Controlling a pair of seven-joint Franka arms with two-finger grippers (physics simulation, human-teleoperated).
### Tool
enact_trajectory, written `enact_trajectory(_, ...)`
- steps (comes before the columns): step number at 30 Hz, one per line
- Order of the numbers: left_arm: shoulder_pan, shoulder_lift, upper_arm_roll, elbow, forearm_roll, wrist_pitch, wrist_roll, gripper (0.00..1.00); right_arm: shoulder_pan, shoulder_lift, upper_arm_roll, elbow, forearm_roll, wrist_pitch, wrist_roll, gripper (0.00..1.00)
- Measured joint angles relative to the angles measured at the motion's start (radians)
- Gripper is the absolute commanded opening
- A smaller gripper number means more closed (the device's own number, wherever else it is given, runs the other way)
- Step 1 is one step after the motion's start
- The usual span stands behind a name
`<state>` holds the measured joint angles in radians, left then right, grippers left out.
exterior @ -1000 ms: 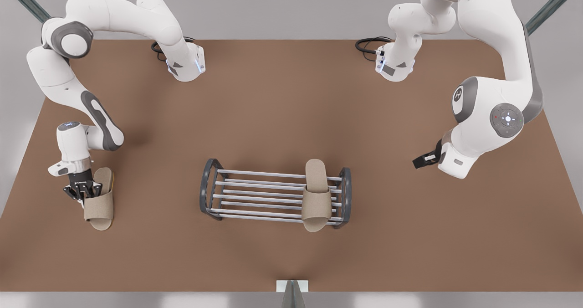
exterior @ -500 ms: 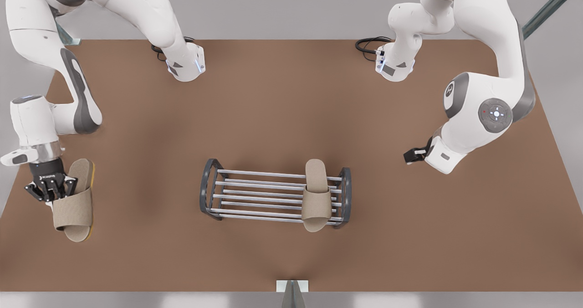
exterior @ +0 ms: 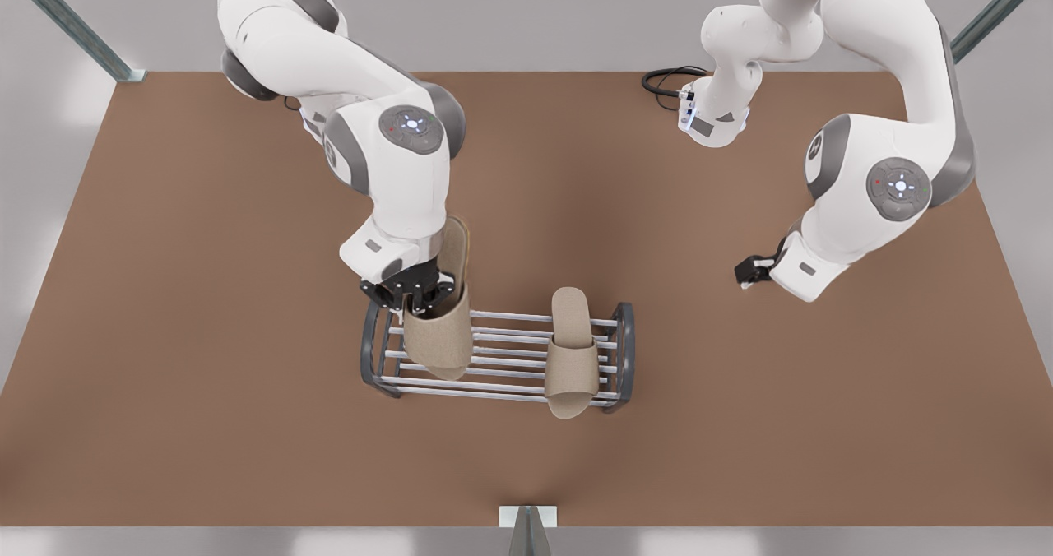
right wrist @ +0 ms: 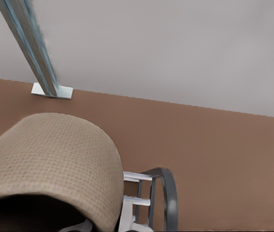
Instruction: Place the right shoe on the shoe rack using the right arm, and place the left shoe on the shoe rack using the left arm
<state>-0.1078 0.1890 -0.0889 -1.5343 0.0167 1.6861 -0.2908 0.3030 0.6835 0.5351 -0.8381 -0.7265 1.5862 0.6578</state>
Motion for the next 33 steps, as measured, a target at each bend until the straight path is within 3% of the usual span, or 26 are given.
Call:
enact_trajectory(3,0.007,-0.002,-0.001,0.001,0.001,-0.006,0.007,1.0,0.006,0.052,-0.07,-0.003,0.001,0.009,0.138,0.21)
enact_trajectory(13,0.009,-0.005,-0.003,0.003,0.001,-0.017,0.021,1.0,0.065,0.074,-0.075,-0.006,0.008,0.063,0.483,0.21)
enact_trajectory(17,0.012,-0.043,-0.069,0.013,0.0,-0.082,0.024,1.0,0.061,0.123,-0.08,-0.038,0.008,0.13,0.575,0.21)
enact_trajectory(20,-0.012,-0.081,-0.124,0.01,0.001,-0.146,0.022,1.0,0.05,0.139,-0.08,-0.07,0.009,0.212,0.618,0.21)
enact_trajectory(28,0.058,-0.096,-0.133,-0.003,0.028,-0.252,-0.002,1.0,0.023,0.094,-0.069,-0.235,0.043,0.326,0.584,0.21)
enact_trajectory(33,0.022,-0.099,-0.144,-0.005,0.031,-0.28,-0.021,1.0,0.017,0.047,-0.069,-0.348,0.046,0.383,0.566,0.21)
